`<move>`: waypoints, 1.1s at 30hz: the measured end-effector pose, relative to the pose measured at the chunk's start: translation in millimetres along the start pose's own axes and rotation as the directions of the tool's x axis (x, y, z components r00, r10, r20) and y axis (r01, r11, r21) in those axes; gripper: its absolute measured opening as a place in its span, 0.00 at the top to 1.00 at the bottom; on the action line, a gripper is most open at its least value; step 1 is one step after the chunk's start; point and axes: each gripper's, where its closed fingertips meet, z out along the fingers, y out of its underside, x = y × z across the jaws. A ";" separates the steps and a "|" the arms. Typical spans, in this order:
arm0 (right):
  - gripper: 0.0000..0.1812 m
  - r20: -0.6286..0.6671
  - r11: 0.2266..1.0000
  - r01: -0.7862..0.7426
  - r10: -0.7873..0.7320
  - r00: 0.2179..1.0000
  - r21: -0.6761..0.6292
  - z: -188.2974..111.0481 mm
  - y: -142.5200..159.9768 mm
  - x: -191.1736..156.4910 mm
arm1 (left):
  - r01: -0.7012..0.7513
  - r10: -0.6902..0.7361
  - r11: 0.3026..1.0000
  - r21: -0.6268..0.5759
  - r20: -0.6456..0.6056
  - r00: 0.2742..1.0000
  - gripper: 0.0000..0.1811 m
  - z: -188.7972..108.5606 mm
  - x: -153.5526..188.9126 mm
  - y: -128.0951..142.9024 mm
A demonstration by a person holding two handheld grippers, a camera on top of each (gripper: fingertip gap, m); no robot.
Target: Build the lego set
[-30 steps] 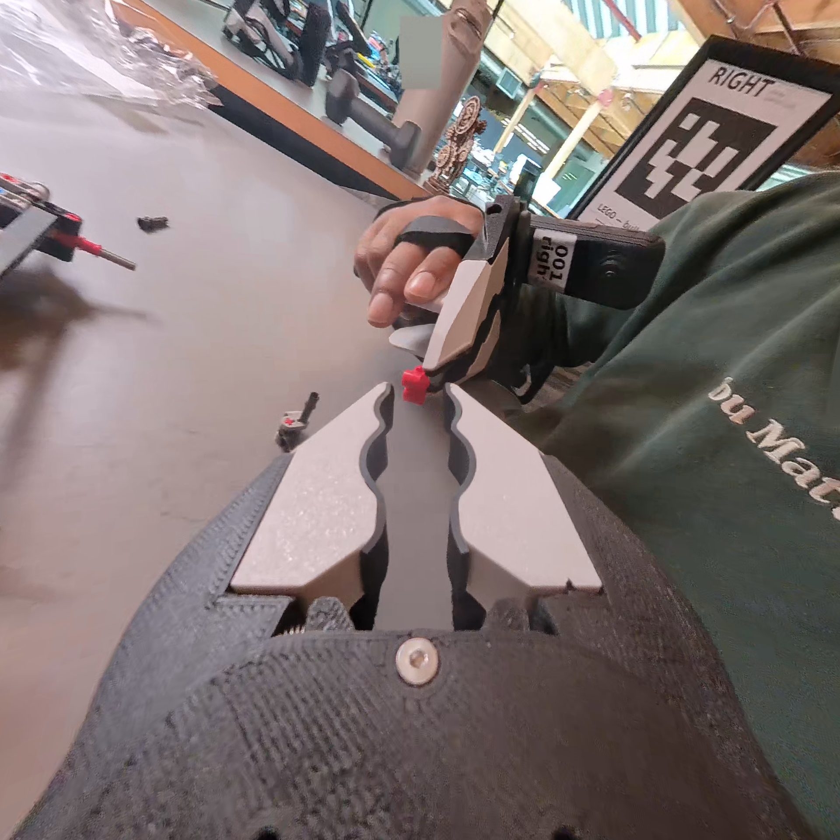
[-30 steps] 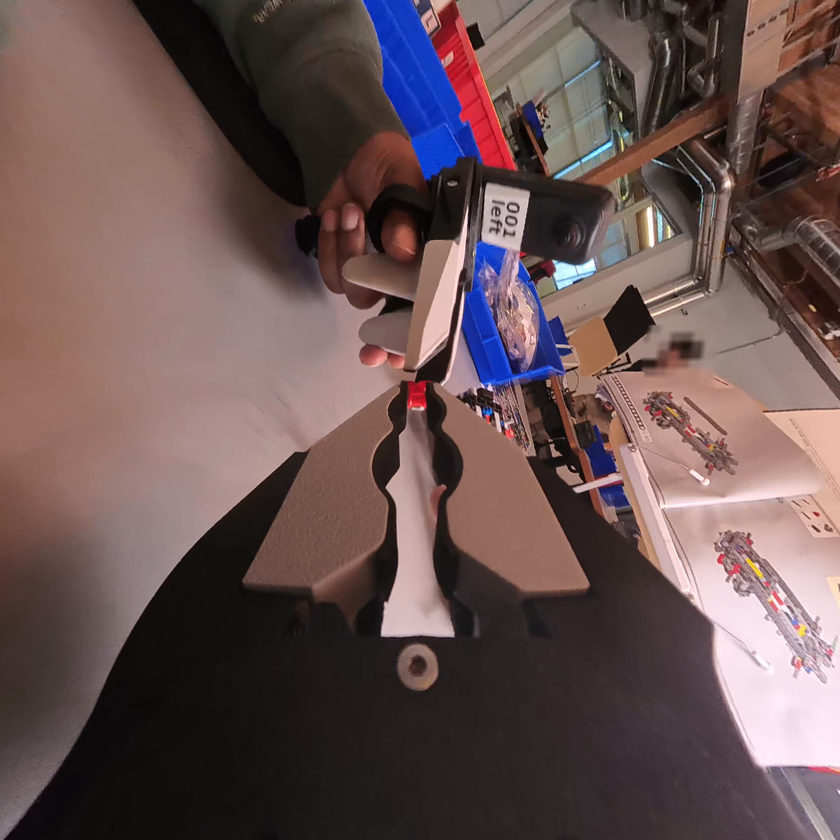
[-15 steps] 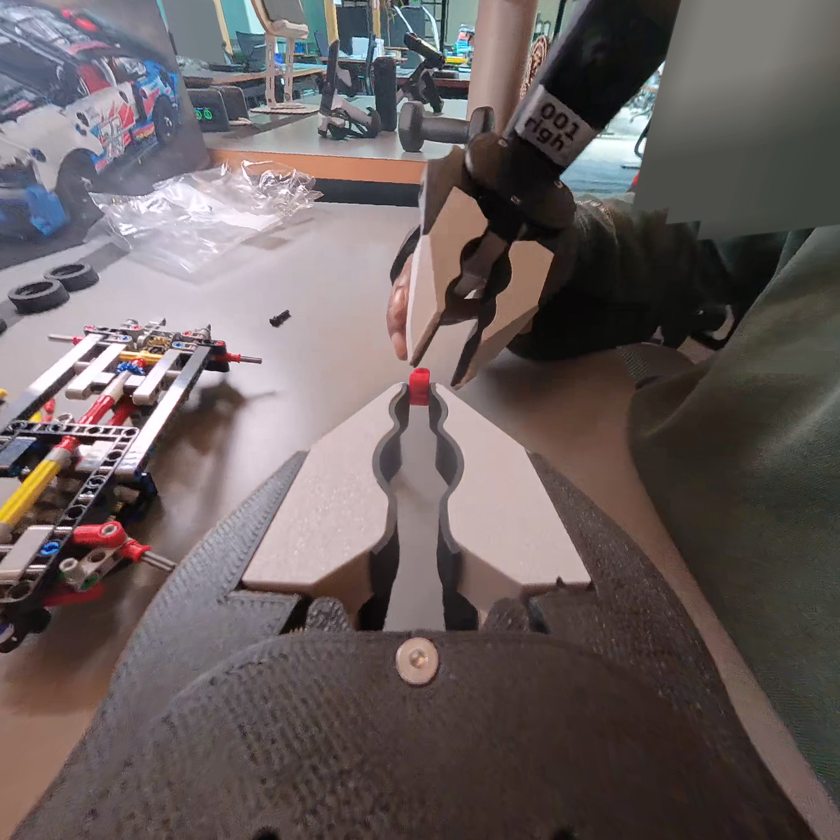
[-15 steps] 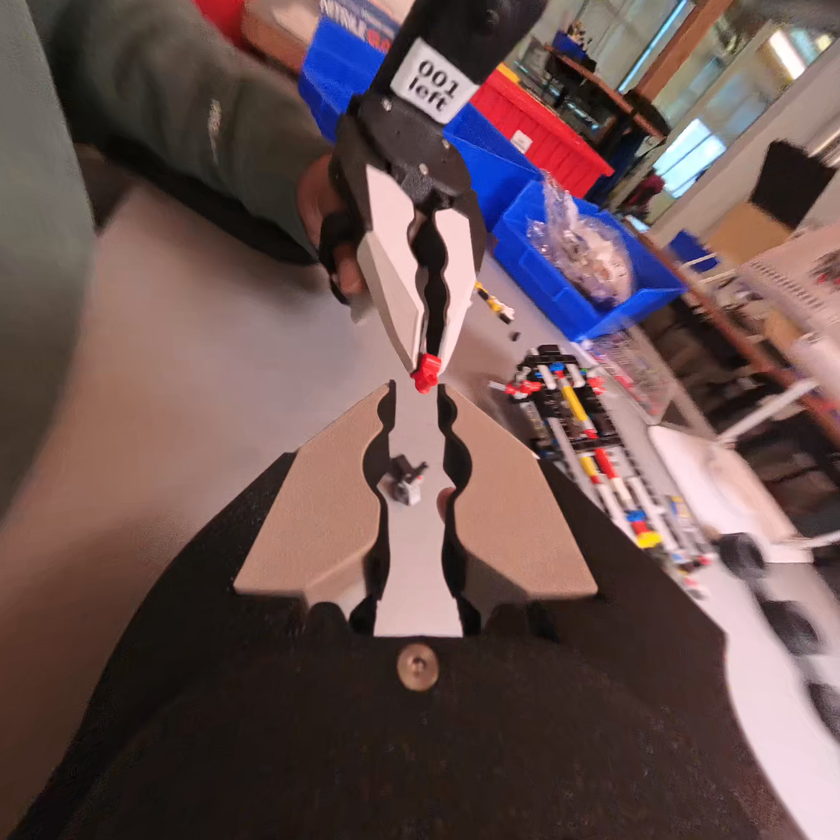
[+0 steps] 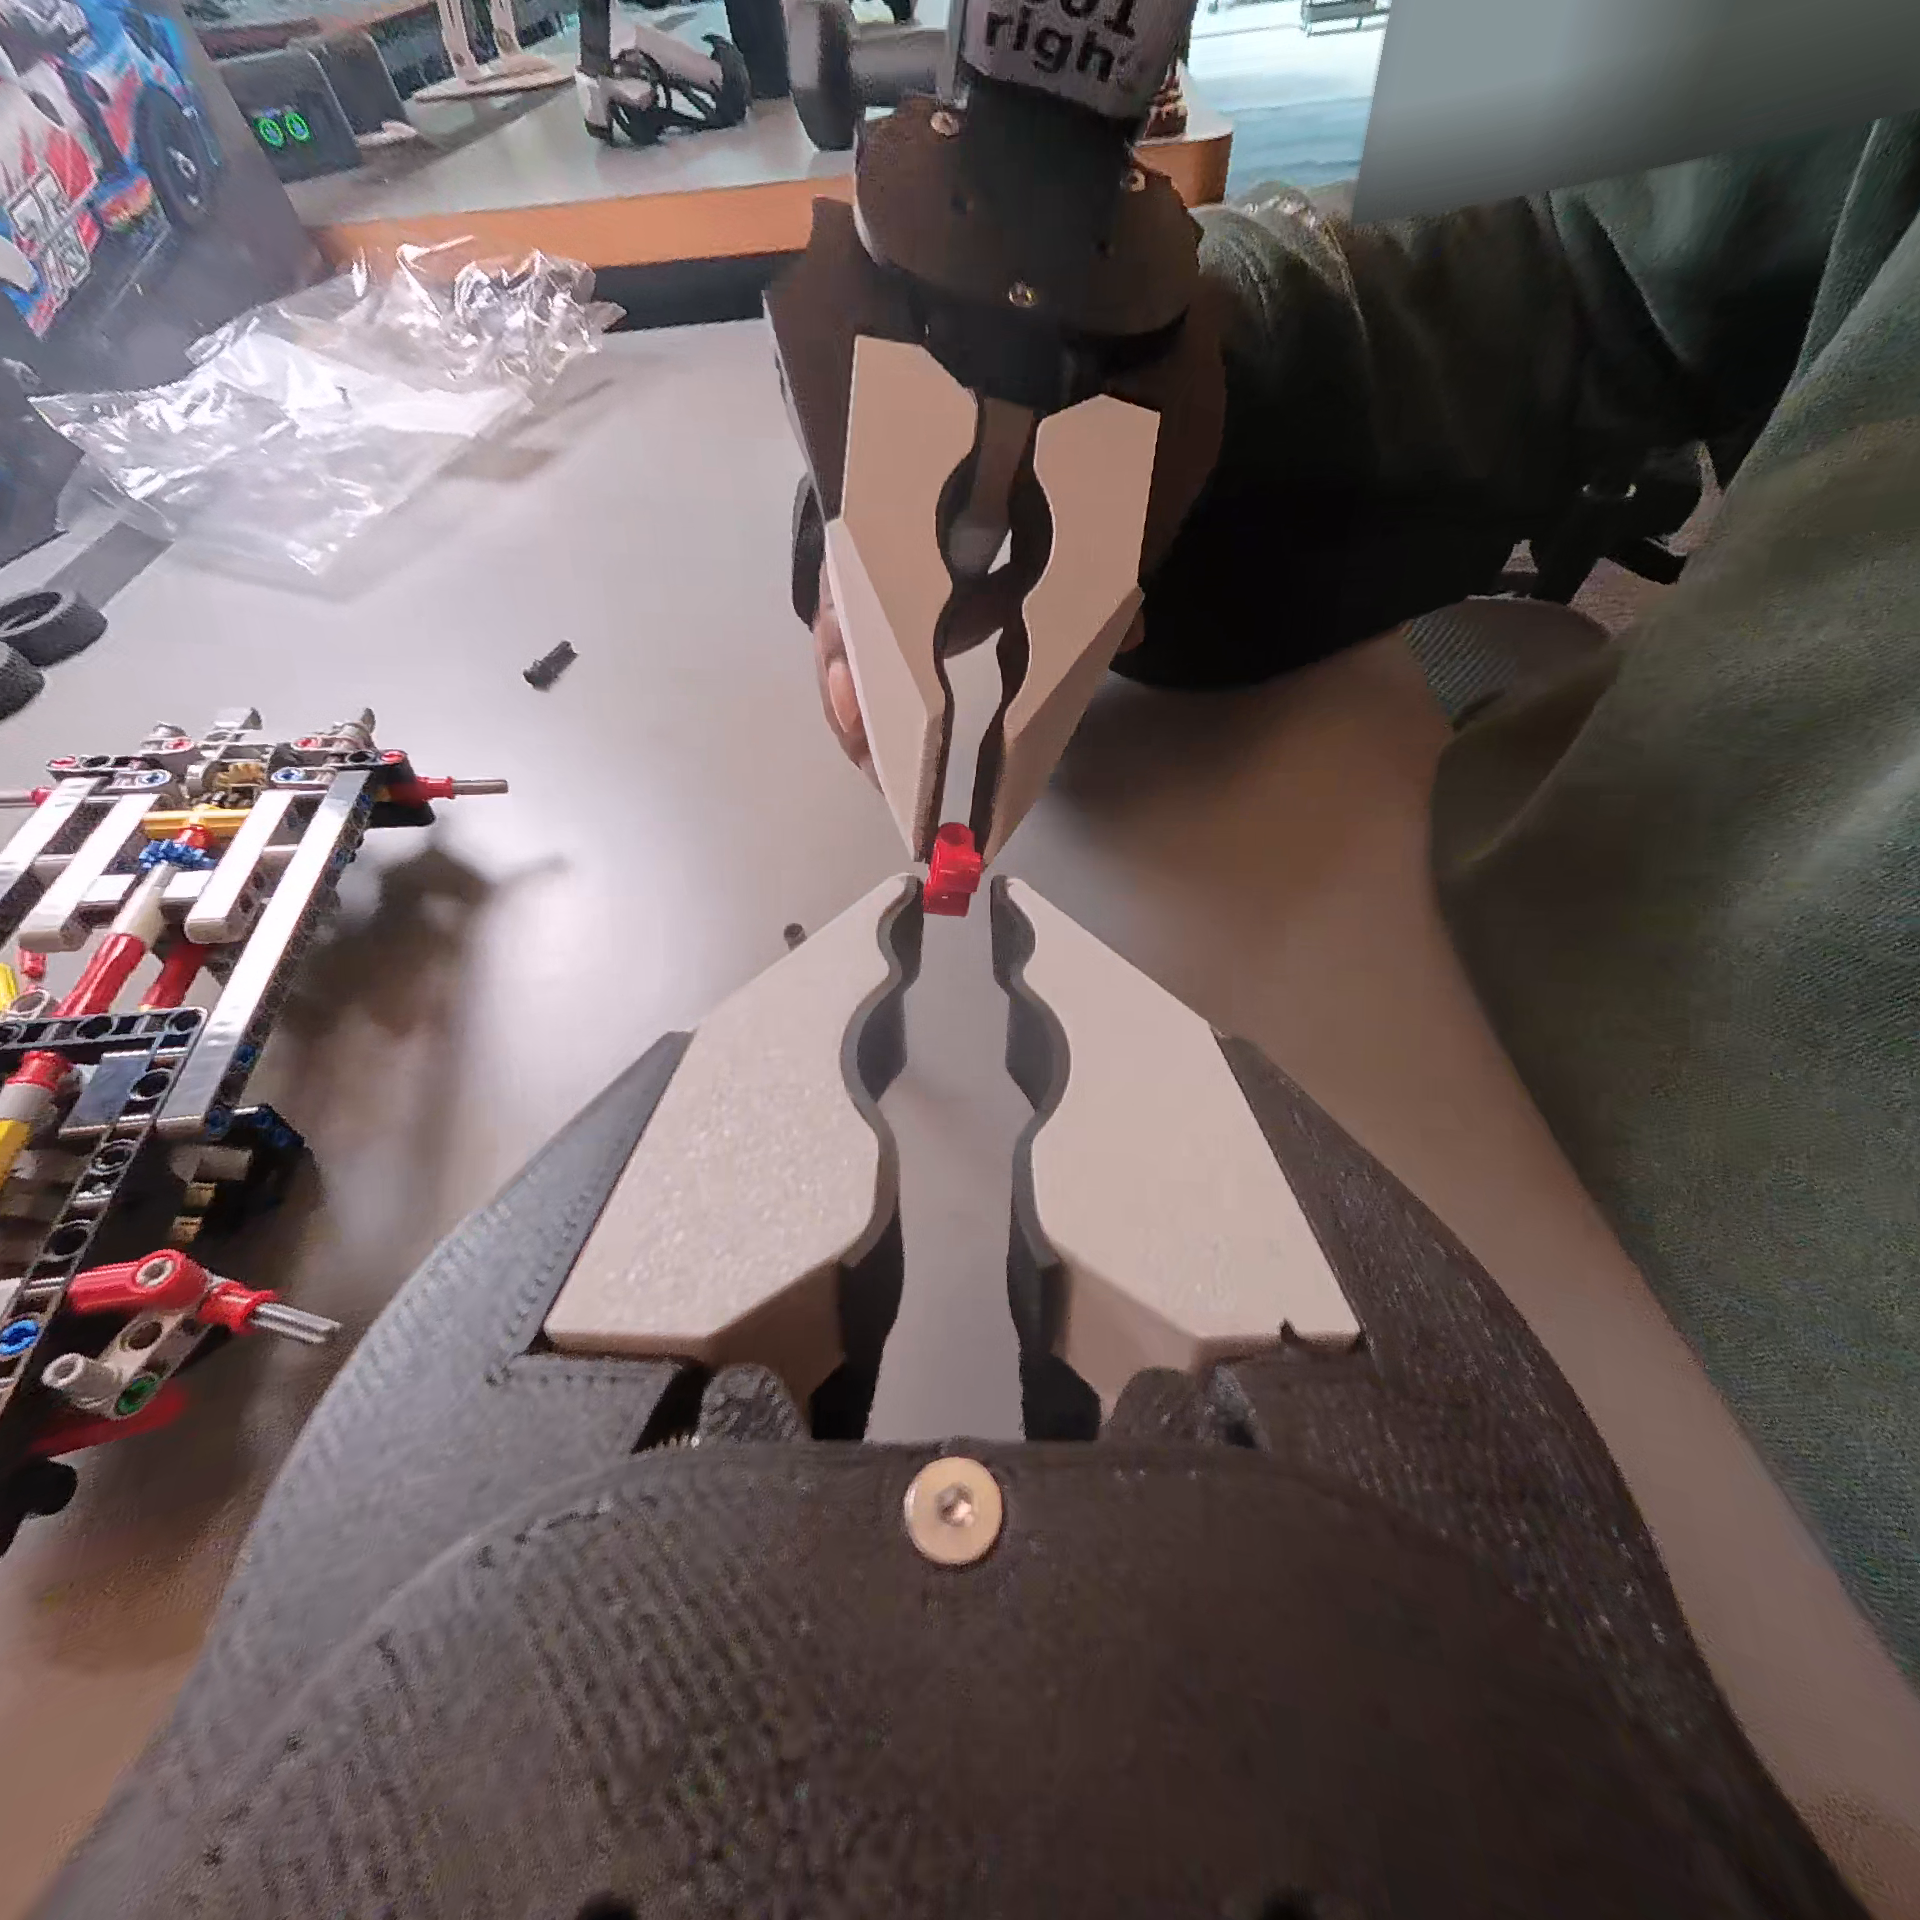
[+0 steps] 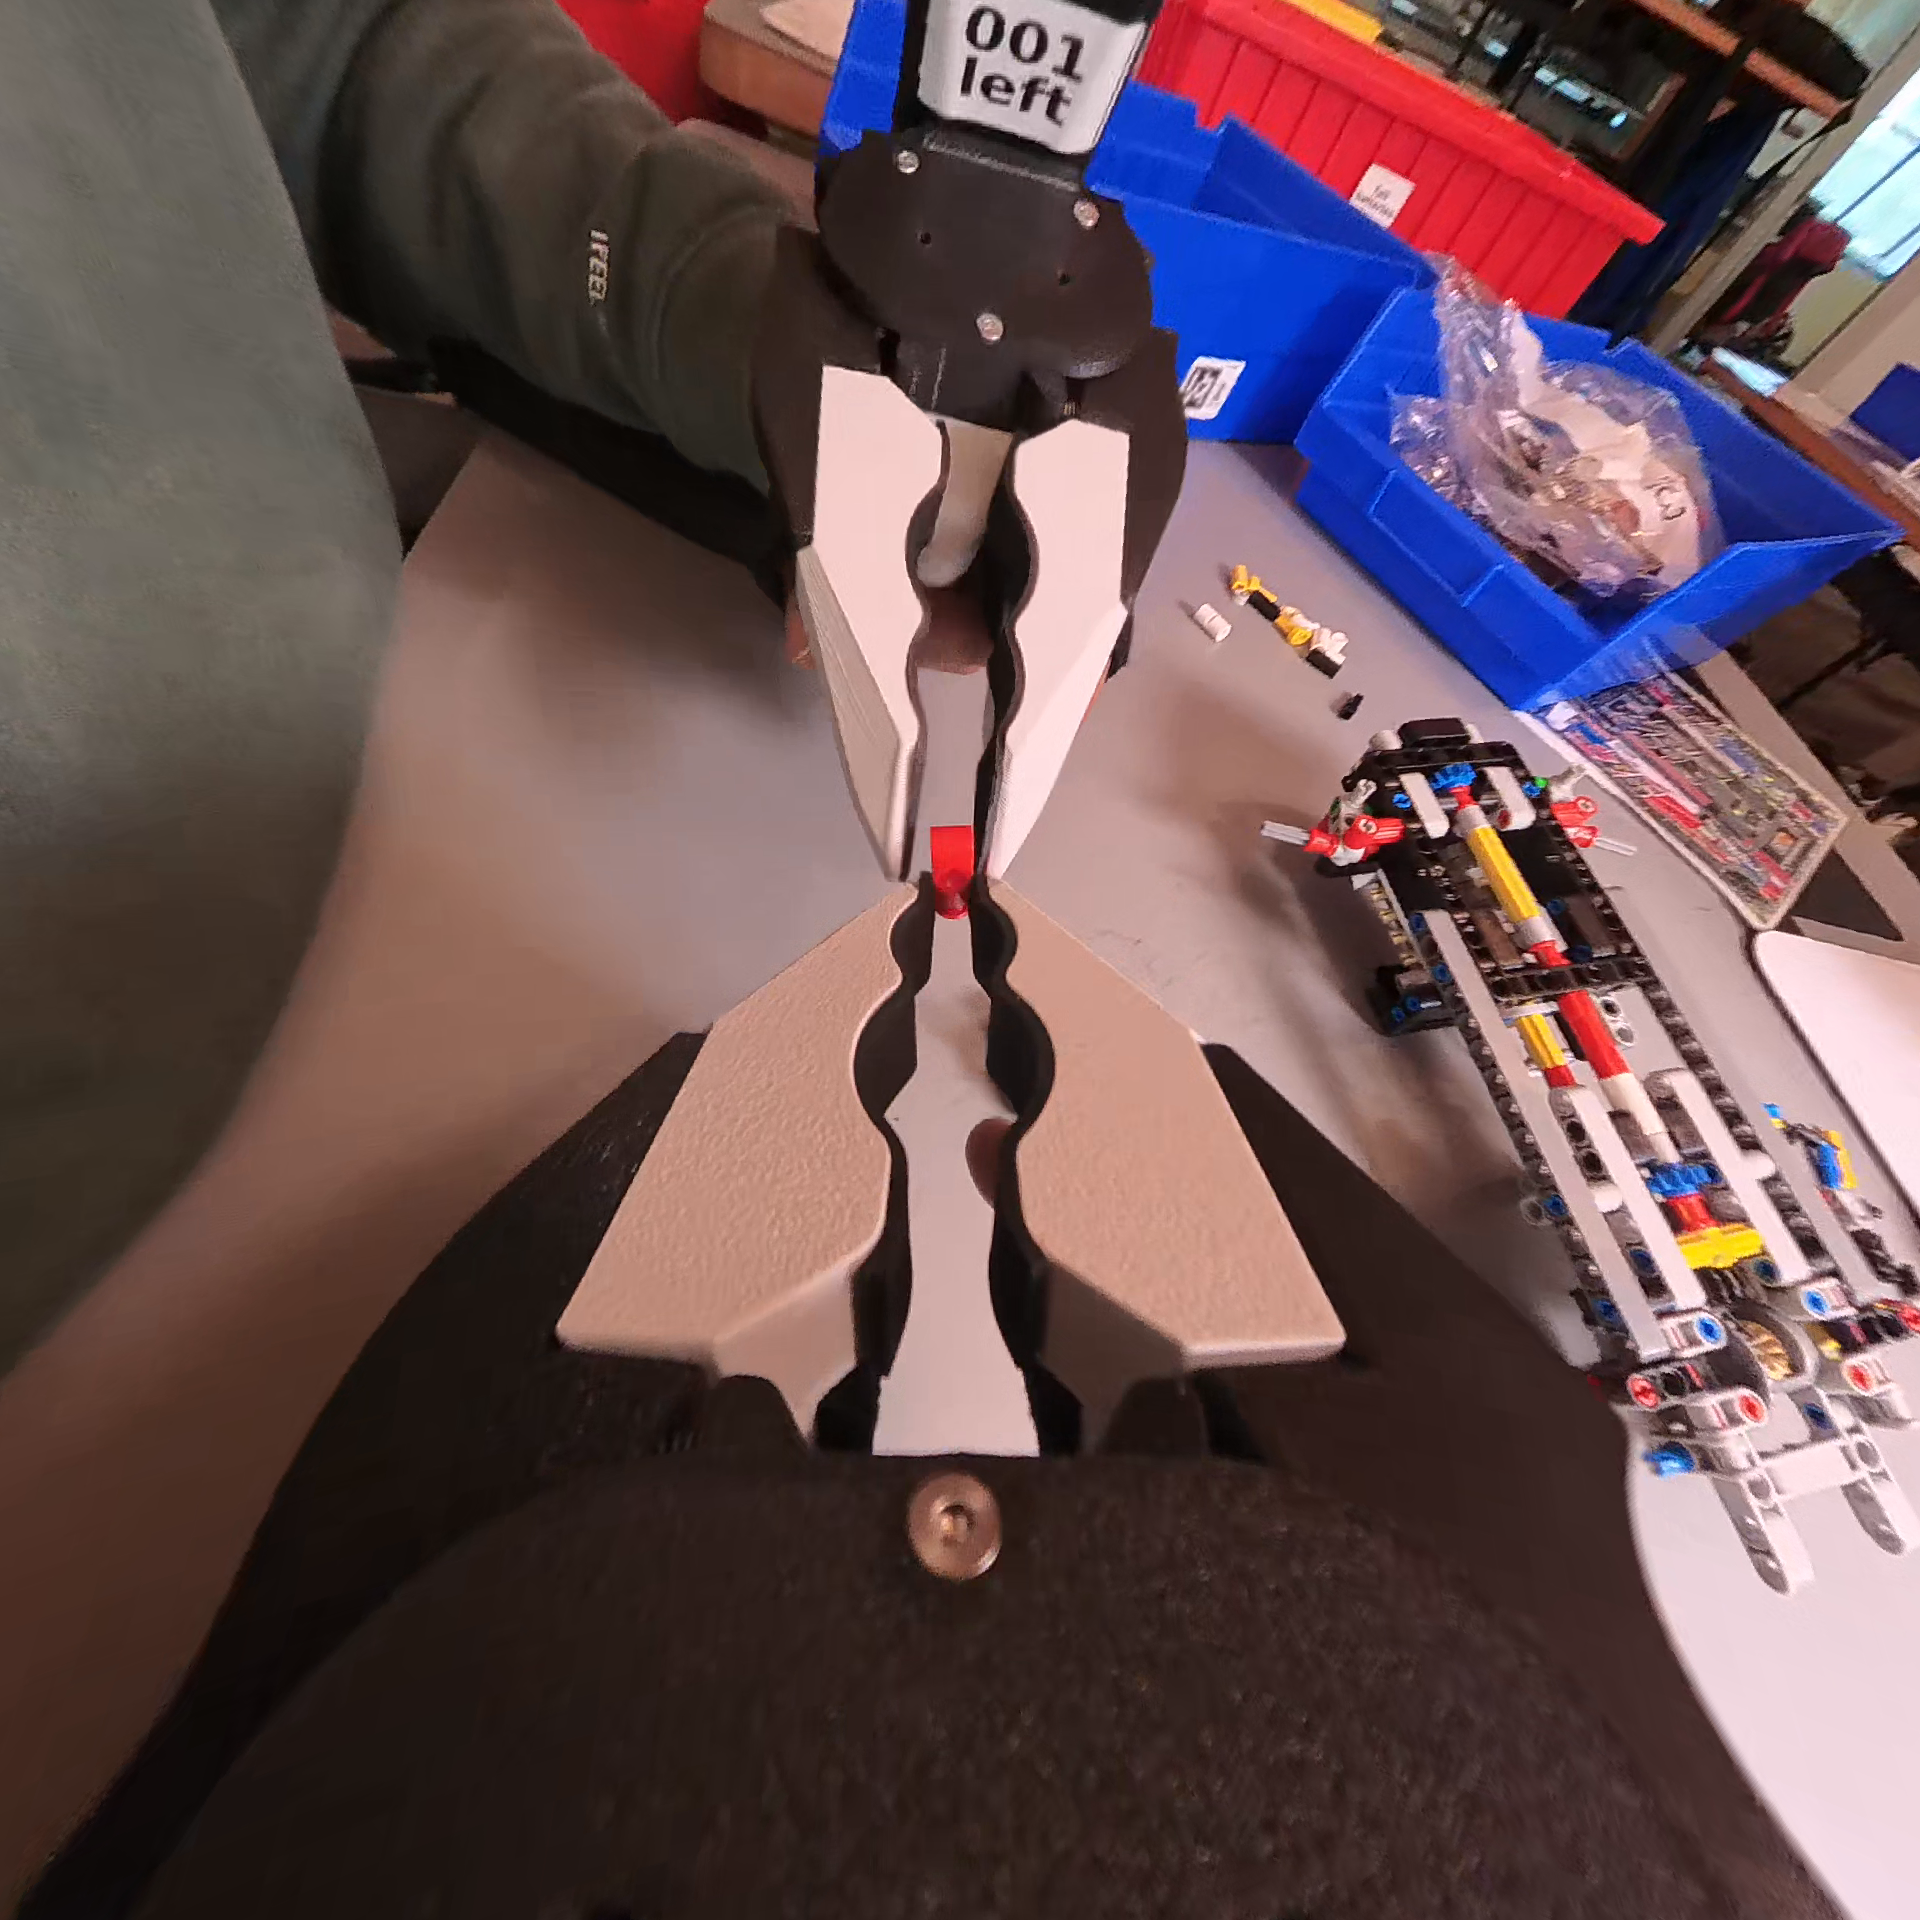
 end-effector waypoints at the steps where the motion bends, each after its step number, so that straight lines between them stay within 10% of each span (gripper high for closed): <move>1: 0.98 0.019 1.000 -0.007 0.007 1.000 -0.009 1.3 1.9 -1.5 | -0.003 0.003 1.000 -0.014 0.002 1.000 0.96 0.9 0.4 2.0; 19: 0.89 0.048 0.925 0.007 0.012 0.999 -0.379 -2.5 76.1 30.0 | 0.256 -0.202 0.932 -0.258 0.217 0.955 0.97 16.4 -24.5 50.1; 33: 0.99 0.075 0.924 -0.025 0.058 0.996 -0.381 15.7 73.8 26.6 | 0.252 -0.182 0.919 -0.302 0.241 0.953 0.97 17.1 -28.6 59.9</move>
